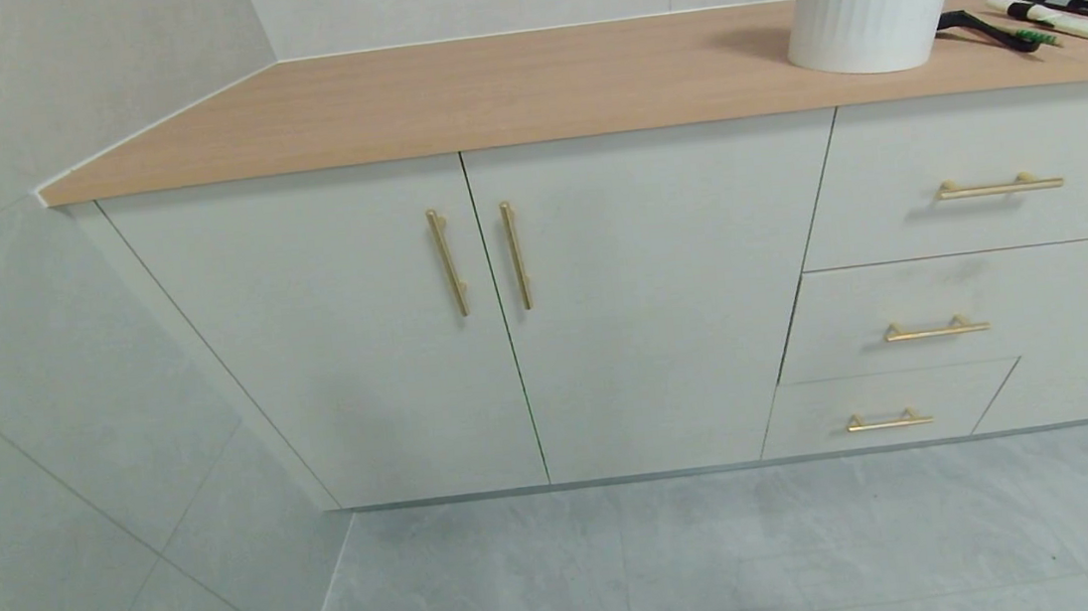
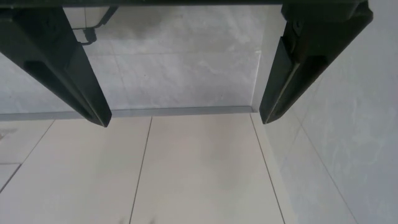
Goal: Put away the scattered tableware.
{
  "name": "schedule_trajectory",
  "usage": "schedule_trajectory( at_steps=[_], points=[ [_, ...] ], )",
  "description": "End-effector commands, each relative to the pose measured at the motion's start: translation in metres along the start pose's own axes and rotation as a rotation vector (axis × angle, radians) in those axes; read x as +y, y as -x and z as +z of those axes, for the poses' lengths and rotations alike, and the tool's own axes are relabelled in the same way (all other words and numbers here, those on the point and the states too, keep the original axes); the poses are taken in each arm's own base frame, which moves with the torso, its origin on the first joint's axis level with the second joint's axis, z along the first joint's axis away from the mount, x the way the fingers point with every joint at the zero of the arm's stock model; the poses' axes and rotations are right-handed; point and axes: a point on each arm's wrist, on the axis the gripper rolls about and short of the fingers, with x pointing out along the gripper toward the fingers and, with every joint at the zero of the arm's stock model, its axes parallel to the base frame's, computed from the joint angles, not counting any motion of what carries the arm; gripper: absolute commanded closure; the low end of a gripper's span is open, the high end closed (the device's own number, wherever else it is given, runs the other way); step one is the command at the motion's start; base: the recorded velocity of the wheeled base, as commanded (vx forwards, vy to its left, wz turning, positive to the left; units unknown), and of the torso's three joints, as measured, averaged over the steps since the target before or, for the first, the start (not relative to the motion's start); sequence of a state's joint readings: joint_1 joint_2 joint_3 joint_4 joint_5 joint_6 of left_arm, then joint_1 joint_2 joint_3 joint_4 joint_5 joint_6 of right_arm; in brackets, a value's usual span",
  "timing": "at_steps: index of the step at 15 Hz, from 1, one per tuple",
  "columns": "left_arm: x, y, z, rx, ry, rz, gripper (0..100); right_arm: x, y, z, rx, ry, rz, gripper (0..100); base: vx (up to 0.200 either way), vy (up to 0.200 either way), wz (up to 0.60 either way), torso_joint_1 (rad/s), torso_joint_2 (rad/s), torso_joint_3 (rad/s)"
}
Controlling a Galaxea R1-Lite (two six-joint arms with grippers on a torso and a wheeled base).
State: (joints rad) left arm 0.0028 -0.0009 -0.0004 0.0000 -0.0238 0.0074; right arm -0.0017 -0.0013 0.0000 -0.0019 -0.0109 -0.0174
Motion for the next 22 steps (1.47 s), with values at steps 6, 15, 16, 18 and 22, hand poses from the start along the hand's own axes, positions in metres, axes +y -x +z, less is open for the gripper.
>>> schedule_trajectory(
  at_steps=[6,15,16,18,22],
  points=[
    [0.0000,-0.0001,-0.0001,0.001,-0.002,0.000,0,0.0000,-0.0002,-0.0001,0.005,0.001,0.000,0,0.000,0.000,0.00,0.000,0.00,0.000],
    [0.0000,-0.0001,0.0001,0.000,-0.005,0.001,0,0.0000,-0.0002,-0.0001,0.005,0.004,0.000,0,-0.089,-0.089,0.00,0.004,0.00,0.000],
    [0.0000,-0.0002,0.0001,0.001,-0.005,0.001,0,0.0000,-0.0002,-0.0001,0.005,0.004,0.000,0,0.000,-0.200,0.00,-0.002,0.00,0.002],
    [0.0000,-0.0001,0.0001,0.000,-0.003,0.001,0,0.0000,-0.0002,-0.0001,0.005,0.004,0.002,0,0.000,-0.200,0.00,0.000,0.00,0.007],
    [0.0000,-0.0002,0.0001,0.001,-0.003,0.001,0,0.0000,-0.0002,-0.0001,0.005,0.004,0.000,0,0.000,-0.200,0.00,0.004,0.00,0.001]
  ],
)
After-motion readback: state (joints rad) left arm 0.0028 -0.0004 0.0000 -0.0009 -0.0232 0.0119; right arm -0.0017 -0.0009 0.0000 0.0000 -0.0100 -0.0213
